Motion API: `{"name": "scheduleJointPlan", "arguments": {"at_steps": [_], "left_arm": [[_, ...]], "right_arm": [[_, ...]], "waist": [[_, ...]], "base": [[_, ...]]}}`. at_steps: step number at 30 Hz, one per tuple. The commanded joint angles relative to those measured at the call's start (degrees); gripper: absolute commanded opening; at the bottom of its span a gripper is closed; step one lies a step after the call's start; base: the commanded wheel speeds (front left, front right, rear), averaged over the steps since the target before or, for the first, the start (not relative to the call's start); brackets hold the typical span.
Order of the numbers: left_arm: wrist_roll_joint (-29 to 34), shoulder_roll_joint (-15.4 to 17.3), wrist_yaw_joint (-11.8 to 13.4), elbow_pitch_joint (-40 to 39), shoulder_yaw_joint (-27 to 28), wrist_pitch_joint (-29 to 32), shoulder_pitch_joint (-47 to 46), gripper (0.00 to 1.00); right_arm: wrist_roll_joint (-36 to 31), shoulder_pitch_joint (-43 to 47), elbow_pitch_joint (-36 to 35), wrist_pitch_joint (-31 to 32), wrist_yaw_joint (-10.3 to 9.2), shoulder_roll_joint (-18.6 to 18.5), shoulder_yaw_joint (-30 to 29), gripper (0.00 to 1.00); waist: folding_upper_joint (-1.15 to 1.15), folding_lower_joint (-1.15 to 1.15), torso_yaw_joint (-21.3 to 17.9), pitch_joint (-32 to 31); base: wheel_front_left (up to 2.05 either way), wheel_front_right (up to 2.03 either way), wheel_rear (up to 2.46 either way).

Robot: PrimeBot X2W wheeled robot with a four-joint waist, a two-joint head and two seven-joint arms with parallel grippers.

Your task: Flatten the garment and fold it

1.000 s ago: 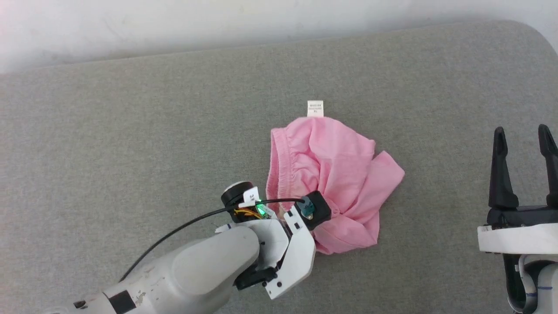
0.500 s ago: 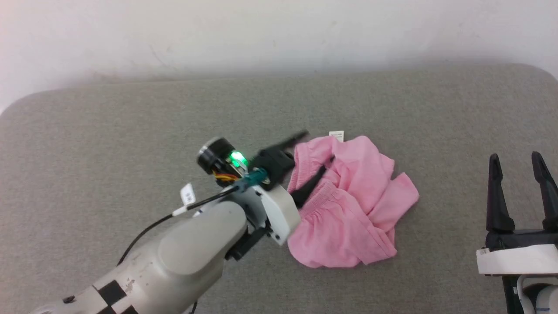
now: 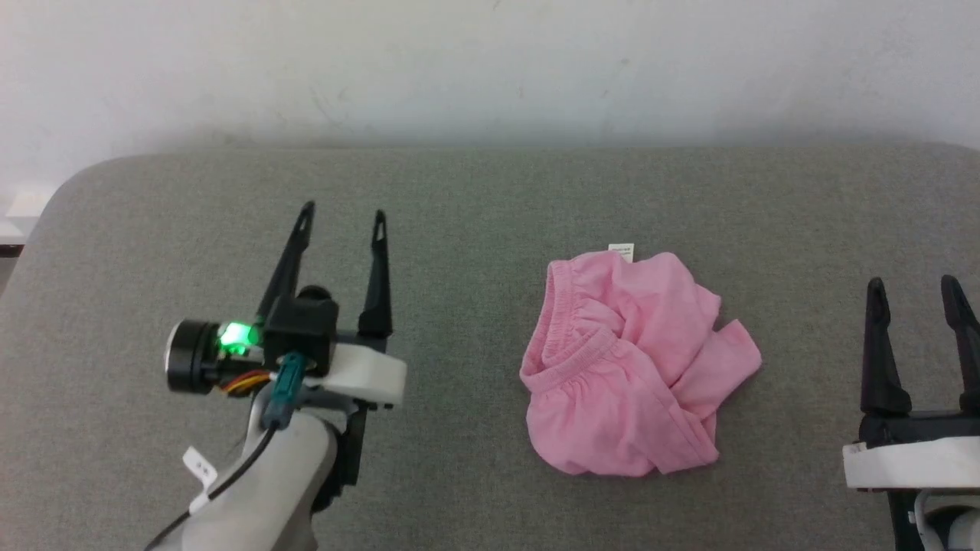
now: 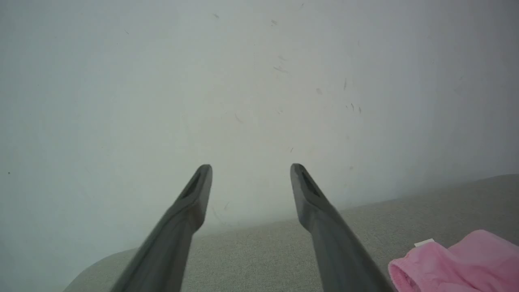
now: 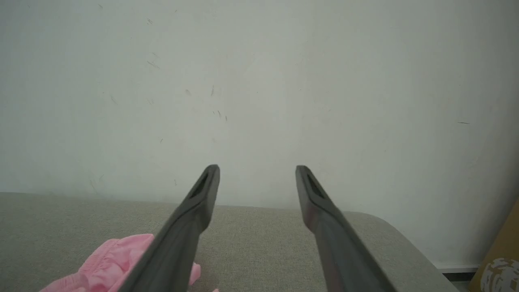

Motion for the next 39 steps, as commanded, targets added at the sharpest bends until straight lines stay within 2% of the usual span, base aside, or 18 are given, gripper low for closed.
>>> {"name": "scheduleJointPlan", "arguments": {"at_steps": [1,6,13,21,26,29,32,33,39], "left_arm": [[1.8,-0.1,1.1,-1.4,2.7,-0.3,3.6,1.0],[6.3,-1.3,1.4,-4.4,9.4,-0.3,11.6,1.0],[9.7,-4.7,-3.6,-5.3,15.0,-0.3,19.7,1.0],[13.2,-8.5,-8.5,-3.4,19.1,-0.3,21.9,1.0],[14.2,-9.5,-10.9,-2.9,21.1,-0.3,20.7,1.0],[15.0,-9.6,-13.2,-2.9,22.2,-0.3,18.0,1.0],[15.4,-9.3,-16.2,-2.2,22.8,-0.3,13.5,1.0],[15.4,-9.2,-18.3,-1.4,23.0,-0.3,9.9,1.0],[15.0,-8.7,-25.6,5.0,21.1,-0.3,-1.4,1.0]], "right_arm": [[0.6,0.7,0.0,-0.3,-0.11,0.1,-0.4,1.0],[1.6,1.0,0.8,-0.3,-0.11,0.1,-0.5,1.0],[2.5,2.0,2.2,-0.3,-0.11,0.1,-0.6,1.0],[2.7,2.2,3.1,-0.3,-0.11,0.1,-0.6,1.0],[2.8,1.9,3.1,-0.3,-0.11,0.1,-0.3,1.0],[2.8,1.7,3.0,-0.3,-0.11,0.1,-0.4,1.0],[2.7,1.5,2.9,-0.3,-0.11,0.1,-0.5,1.0],[2.6,1.3,2.7,-0.3,-0.11,0.1,-0.5,1.0],[2.4,0.6,2.3,-0.3,-0.11,0.1,-0.2,1.0]], "waist": [[0.0,0.0,0.3,0.0],[0.0,0.0,0.6,-0.3],[0.0,0.0,1.1,-0.9],[0.0,0.0,1.2,-1.3],[0.0,0.0,0.8,-1.4],[0.0,0.0,0.7,-1.2],[0.0,0.0,0.5,-1.0],[0.0,0.0,0.4,-0.7],[0.0,0.0,-0.8,0.2]], "base": [[0.0,0.0,0.0],[0.0,0.0,0.0],[0.0,0.0,0.0],[0.0,0.0,0.0],[0.0,0.0,0.0],[0.0,0.0,0.0],[0.0,0.0,0.0],[0.0,0.0,0.0],[0.0,0.0,0.0]]}}
